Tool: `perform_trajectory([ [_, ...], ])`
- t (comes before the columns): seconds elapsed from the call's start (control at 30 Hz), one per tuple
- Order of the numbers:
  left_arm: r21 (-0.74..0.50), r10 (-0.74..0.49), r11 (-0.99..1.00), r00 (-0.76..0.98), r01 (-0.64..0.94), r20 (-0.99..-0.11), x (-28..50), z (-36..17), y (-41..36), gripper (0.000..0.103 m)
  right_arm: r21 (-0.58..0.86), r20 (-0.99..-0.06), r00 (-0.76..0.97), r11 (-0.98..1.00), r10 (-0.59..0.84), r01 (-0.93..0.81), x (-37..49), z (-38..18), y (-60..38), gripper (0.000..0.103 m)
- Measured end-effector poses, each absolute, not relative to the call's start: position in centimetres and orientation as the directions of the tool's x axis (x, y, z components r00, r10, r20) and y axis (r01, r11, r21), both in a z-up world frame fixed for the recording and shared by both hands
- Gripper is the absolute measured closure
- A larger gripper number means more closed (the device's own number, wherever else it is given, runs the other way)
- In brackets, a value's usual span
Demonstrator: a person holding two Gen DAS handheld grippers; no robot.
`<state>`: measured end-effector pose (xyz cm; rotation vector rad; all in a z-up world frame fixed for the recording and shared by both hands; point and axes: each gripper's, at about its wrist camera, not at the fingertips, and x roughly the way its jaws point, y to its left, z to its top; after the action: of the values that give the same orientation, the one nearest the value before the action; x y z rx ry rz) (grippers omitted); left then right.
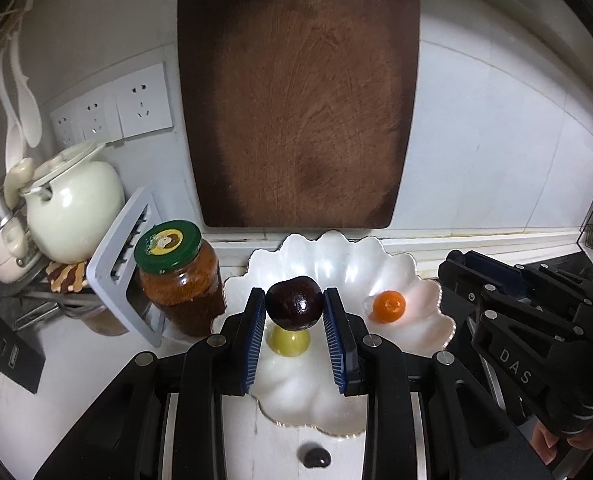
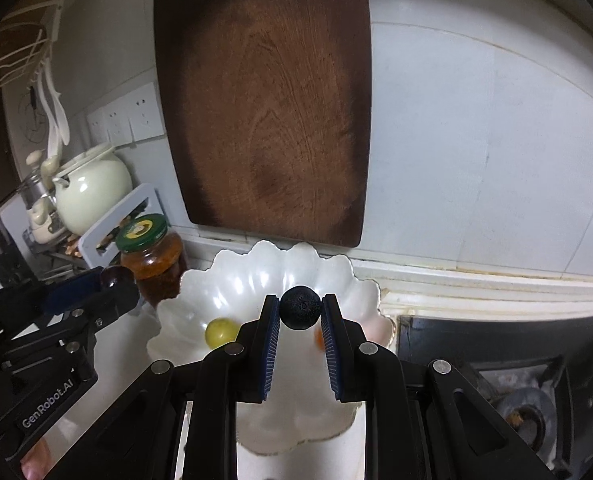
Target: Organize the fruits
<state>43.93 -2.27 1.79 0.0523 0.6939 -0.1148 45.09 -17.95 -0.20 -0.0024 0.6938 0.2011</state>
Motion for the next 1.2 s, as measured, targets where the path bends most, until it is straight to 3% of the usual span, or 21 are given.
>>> perform_trajectory([
  [1.2,-0.017,-0.068,0.994,0.507,0.104,-0.859,58.3,-6.4,-4.5,0.073,0.130,-0.853,0.480,0.974,0.206,-0.187,58.8,-8.4,-17.5,0.080],
])
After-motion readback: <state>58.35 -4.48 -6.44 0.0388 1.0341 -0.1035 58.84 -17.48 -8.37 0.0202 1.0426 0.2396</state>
